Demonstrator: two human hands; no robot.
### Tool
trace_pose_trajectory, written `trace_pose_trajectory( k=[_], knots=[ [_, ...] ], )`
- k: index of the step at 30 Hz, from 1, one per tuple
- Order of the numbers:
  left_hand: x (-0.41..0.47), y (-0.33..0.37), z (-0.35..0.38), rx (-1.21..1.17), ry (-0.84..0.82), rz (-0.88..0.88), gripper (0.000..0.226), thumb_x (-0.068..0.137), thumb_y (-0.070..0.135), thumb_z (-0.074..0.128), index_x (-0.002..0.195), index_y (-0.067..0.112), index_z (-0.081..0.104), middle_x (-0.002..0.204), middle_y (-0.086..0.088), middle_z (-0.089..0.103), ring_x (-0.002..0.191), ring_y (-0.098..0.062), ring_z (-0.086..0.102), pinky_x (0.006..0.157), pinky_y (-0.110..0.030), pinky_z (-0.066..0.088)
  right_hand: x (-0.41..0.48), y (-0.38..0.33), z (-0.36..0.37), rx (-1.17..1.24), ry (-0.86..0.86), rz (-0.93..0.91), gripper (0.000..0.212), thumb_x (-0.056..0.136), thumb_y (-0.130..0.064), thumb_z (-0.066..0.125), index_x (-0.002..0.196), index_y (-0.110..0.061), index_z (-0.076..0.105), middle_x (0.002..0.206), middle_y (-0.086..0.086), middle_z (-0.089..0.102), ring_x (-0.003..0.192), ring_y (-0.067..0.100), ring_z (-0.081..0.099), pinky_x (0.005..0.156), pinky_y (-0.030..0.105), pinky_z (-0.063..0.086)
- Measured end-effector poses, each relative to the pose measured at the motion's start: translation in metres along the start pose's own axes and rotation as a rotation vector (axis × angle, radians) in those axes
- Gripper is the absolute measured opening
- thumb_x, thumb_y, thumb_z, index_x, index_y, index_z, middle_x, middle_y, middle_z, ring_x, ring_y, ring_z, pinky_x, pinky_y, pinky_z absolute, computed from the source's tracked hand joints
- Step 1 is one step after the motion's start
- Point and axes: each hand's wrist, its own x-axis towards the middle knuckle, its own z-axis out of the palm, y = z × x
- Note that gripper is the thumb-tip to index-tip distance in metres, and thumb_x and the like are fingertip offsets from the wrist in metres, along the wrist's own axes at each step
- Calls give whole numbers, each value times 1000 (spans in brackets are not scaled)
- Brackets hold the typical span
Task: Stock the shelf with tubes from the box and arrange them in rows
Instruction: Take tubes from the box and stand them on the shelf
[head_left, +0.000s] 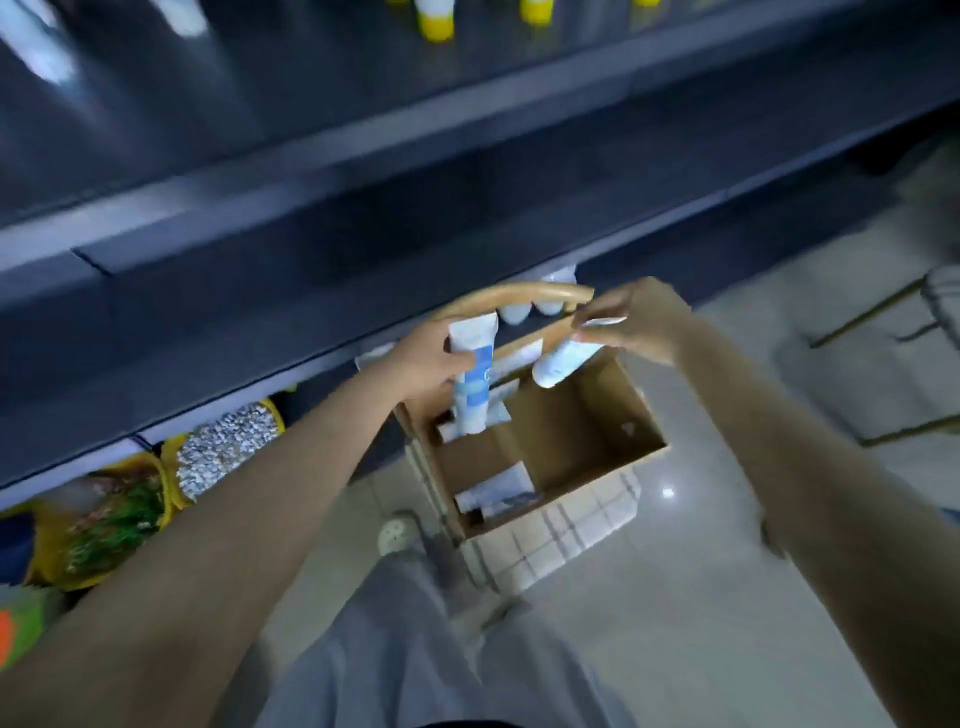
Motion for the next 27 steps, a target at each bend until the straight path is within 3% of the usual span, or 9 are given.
trace_pose_trajectory(
  k=[2,6,9,11,15,22,27],
  knots=[
    [-29,22,-29,-109,75,11,27,89,4,50,110,20,57,83,-3,63,62,-11,56,50,-17,46,-5,-40,-22,-89,2,-95,2,77,-28,73,79,-29,73,70,-21,65,68,1,60,62,15,44],
    [-79,54,-87,-217,198,65,31,92,6,46,116,24,52,86,5,67,65,-1,61,55,-18,48,-6,-123,-50,-285,-53,-277,5,76,-21,71,74,-25,71,80,-13,66,81,7,60,66,16,43],
    [-107,66,-138,-204,234,107,27,94,9,46,116,22,52,102,2,69,83,-10,63,63,-24,51,-2,-185,-59,-409,-100,-352,6,75,-16,69,77,-19,64,78,-8,62,74,12,57,62,21,43],
    [-123,70,-178,-219,259,130,37,94,12,51,130,21,48,108,-1,65,91,-15,61,70,-28,55,4,-224,-62,-459,-68,-395,11,74,-17,69,78,-20,60,78,-8,59,73,11,54,61,22,42],
    [-146,68,-251,-297,321,177,67,87,19,67,144,28,34,102,2,60,87,-14,62,68,-26,57,24,-292,-53,-403,94,-431,8,73,-16,69,77,-14,63,85,0,63,78,17,56,66,27,46],
    [-139,39,-325,-118,504,213,54,76,33,77,119,18,49,93,2,56,79,-13,61,58,-24,56,63,-366,-17,-278,304,-338,10,72,-11,72,80,-8,67,84,6,62,79,22,59,68,25,45],
    [-114,13,-343,-37,610,207,53,69,40,80,104,15,48,87,4,57,85,-17,61,74,-39,58,89,-384,2,-302,332,-291,11,72,-11,73,81,-10,67,95,8,59,83,23,58,69,25,42]
  ],
)
